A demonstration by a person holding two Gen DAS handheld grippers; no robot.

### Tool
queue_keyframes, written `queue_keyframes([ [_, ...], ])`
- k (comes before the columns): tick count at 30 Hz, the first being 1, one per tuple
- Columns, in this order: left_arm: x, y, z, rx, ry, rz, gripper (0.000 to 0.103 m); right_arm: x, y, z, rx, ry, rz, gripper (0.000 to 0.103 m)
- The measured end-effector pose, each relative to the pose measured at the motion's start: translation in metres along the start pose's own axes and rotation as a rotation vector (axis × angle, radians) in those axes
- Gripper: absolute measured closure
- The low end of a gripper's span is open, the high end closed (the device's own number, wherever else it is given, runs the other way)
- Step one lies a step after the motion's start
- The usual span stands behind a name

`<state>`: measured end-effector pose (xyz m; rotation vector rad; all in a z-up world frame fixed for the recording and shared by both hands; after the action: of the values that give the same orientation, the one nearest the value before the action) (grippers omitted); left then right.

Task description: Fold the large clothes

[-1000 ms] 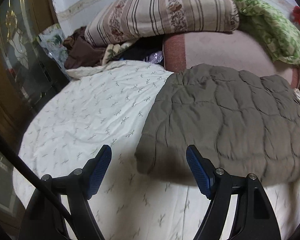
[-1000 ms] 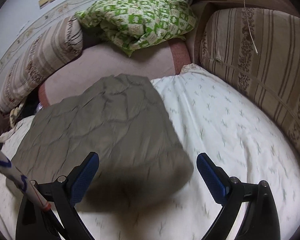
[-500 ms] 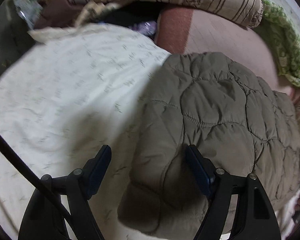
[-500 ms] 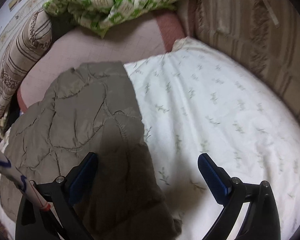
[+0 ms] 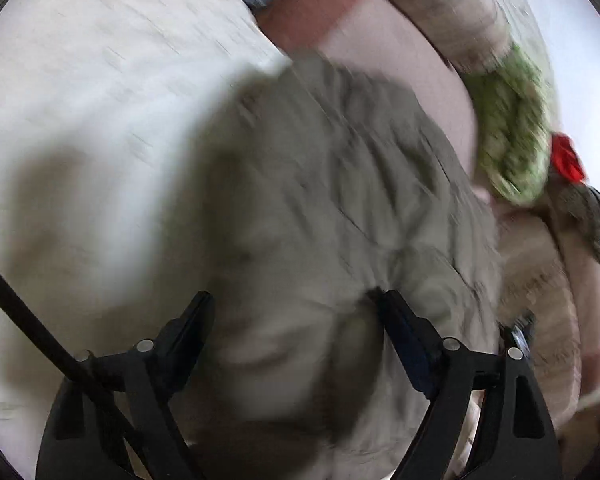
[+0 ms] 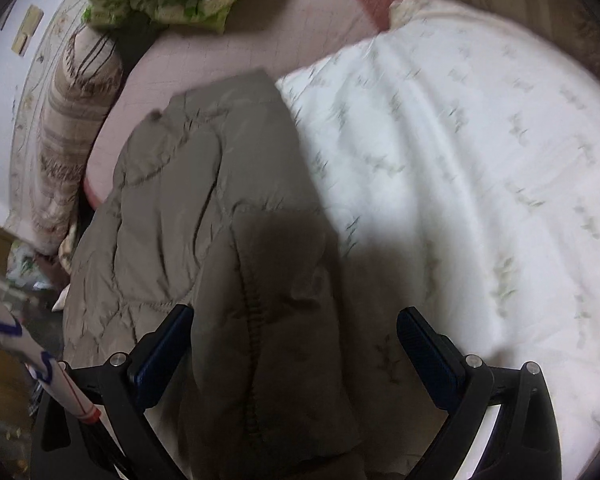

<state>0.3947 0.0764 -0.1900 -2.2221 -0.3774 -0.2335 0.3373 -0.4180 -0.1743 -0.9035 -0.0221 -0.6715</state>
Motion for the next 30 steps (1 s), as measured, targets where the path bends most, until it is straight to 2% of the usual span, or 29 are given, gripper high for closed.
queue_keyframes([
  [2, -0.002, 0.004, -0.007, 0.029, 0.032, -0.017, 0.013, -0.005, 0.006, 0.007, 0.058, -0.023, 0.024, 0.0],
  [3, -0.003, 0.002, -0.013, 0.019, 0.04, -0.025, 0.019, -0.007, 0.008, 0.011, 0.082, -0.026, 0.032, 0.001],
  [4, -0.002, -0.002, -0.017, 0.004, 0.038, -0.032, 0.03, -0.009, 0.009, 0.017, 0.11, -0.021, 0.035, 0.009],
  [5, -0.002, -0.008, -0.023, 0.001, 0.042, -0.046, 0.035, -0.01, 0.009, 0.022, 0.115, -0.015, 0.029, 0.02],
  [6, -0.001, -0.015, -0.032, 0.003, 0.059, -0.069, 0.043, -0.009, 0.007, 0.026, 0.112, -0.01, 0.017, 0.024],
  [7, -0.001, -0.022, -0.04, 0.005, 0.072, -0.084, 0.048, -0.008, 0.003, 0.031, 0.117, -0.009, 0.008, 0.034],
  [8, -0.001, -0.03, -0.049, 0.004, 0.089, -0.103, 0.05, -0.007, -0.004, 0.038, 0.13, -0.013, -0.006, 0.043],
  [11, -0.001, -0.051, -0.075, -0.022, 0.131, -0.153, 0.054, -0.004, -0.025, 0.054, 0.164, -0.033, -0.045, 0.053],
  [15, -0.013, -0.066, -0.1, -0.011, 0.194, -0.177, 0.055, -0.011, -0.054, 0.076, 0.175, -0.085, -0.081, 0.054],
  [19, -0.025, -0.06, -0.096, 0.021, 0.22, -0.153, 0.055, -0.018, -0.072, 0.077, 0.162, -0.111, -0.097, 0.054],
  [20, -0.027, -0.057, -0.092, 0.041, 0.217, -0.144, 0.055, -0.019, -0.072, 0.074, 0.161, -0.107, -0.095, 0.054],
  [21, -0.028, -0.048, -0.083, 0.096, 0.212, -0.124, 0.055, -0.021, -0.07, 0.067, 0.156, -0.095, -0.089, 0.054],
  [24, -0.029, -0.028, -0.06, 0.22, 0.177, -0.071, 0.045, -0.025, -0.057, 0.04, 0.12, -0.047, -0.045, 0.054],
  [27, -0.029, -0.026, -0.052, 0.224, 0.137, -0.062, 0.041, -0.031, -0.039, 0.013, 0.107, 0.046, -0.005, 0.044],
  [29, -0.03, -0.031, -0.053, 0.239, 0.148, -0.071, 0.04, -0.031, -0.038, 0.008, 0.087, 0.068, -0.014, 0.033],
  [30, -0.031, -0.033, -0.055, 0.249, 0.153, -0.077, 0.04, -0.031, -0.04, 0.008, 0.072, 0.066, -0.021, 0.032],
])
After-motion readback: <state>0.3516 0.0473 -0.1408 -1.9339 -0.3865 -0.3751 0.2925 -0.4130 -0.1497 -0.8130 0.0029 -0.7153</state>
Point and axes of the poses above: each gripper's, at about its wrist camera, not at the fingertips, and y roughly the way its jaws point, z to its left, x to its top, the point moved 7 cm from there along y, roughly the way its jaws point, and after that the axes turned 1 degree about x, right-handed, at the moved point
